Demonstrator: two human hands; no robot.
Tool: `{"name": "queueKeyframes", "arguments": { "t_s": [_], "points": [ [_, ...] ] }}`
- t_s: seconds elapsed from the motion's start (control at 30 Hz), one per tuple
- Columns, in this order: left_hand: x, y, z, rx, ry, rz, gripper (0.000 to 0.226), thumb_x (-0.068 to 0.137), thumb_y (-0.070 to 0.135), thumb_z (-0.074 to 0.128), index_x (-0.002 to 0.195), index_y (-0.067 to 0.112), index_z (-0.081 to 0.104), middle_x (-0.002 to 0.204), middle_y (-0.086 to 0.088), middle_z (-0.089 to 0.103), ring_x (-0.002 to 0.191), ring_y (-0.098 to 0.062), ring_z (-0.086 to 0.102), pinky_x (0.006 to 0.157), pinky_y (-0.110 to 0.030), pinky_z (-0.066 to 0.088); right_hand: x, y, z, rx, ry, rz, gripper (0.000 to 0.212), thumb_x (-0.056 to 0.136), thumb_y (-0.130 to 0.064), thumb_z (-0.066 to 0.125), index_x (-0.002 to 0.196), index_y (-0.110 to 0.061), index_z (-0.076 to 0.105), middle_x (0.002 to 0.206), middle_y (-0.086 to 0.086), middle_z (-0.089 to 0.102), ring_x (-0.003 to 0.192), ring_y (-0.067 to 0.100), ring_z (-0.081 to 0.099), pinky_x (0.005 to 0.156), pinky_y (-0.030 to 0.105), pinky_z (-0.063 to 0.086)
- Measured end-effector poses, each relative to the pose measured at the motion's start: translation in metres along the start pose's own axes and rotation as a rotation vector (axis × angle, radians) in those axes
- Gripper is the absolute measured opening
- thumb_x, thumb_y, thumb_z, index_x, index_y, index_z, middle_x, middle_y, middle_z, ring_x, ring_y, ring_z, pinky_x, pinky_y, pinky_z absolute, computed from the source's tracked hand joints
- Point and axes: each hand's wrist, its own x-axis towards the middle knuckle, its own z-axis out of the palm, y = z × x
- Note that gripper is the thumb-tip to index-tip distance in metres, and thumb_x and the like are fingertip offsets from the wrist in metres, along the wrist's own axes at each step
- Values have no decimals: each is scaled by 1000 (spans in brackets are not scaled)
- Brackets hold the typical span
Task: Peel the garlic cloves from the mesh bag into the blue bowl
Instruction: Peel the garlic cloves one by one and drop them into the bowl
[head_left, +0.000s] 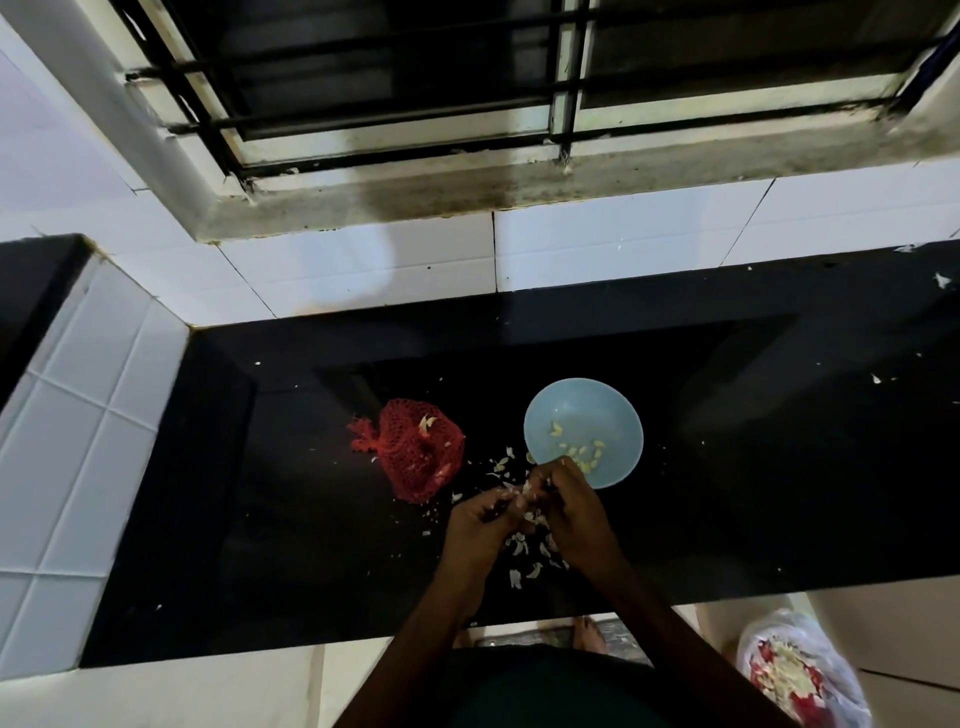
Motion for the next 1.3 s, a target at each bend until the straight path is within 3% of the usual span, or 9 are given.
{"name": "queueKeyframes", "arguments": {
  "t_s": [0.17,0.3,0.43,0.53,0.67,0.87,1.03,1.2,1.3],
  "points": [
    [-3,3,5,-19,13,3,10,92,8,70,96,6,78,93,-11,79,82,-18,74,78,-28,60,0,-6,-3,-78,-22,-63,13,95,-15,40,100,-21,50,101,-8,43,88,11,50,76,22,42],
    [-6,7,11,-33,26,-33,9,96,12,66,96,9,75,93,-7,77,85,-18,74,70,-23,57,0,-7,-3,-172,-63,-84,12,94,-14,46,104,-17,51,102,-6,44,86,17,52,70,31,46],
    [-5,8,15,-17,36,-151,13,103,17,56,100,12,68,100,-7,75,90,-16,71,71,-24,52,0,-10,-3,-327,-78,-135,16,98,-28,49,99,-14,57,100,-3,51,87,17,55,69,32,45],
    [-1,8,17,-7,82,-171,12,102,12,52,99,11,64,97,-9,71,85,-18,69,70,-29,50,0,-12,-1,-227,-7,-64,12,99,-22,54,99,-13,63,100,-3,55,89,7,58,73,21,45],
    [-3,8,15,-61,73,-142,14,100,10,60,105,13,72,102,-11,77,82,-20,73,63,-23,52,2,-9,-2,-99,77,11,16,99,-27,51,96,-20,65,97,-10,56,96,-8,56,81,15,44],
    [-8,11,7,-127,22,-26,19,94,3,65,110,6,76,102,-13,79,85,-19,76,64,-17,53,4,-8,-11,-54,111,3,9,95,-20,65,89,-15,69,95,-7,61,96,-3,60,84,13,44],
    [-8,14,8,-99,27,-9,15,95,10,66,105,10,77,98,-12,79,82,-21,75,64,-18,53,5,-9,-7,-124,86,-96,8,101,-25,49,97,-22,56,101,-5,52,93,13,58,79,25,47],
    [-6,13,6,-94,47,27,13,95,11,66,102,7,77,97,-14,78,84,-21,75,69,-22,53,7,-15,-8,-184,67,-127,7,98,-21,51,94,-19,55,101,-5,49,87,14,57,72,20,44],
    [-5,12,8,-95,67,22,14,97,8,62,95,10,76,96,-15,78,83,-20,73,69,-23,53,8,-19,-7,-193,57,-125,5,99,-27,51,94,-24,51,101,-8,46,86,2,50,72,8,36]
  ]
}}
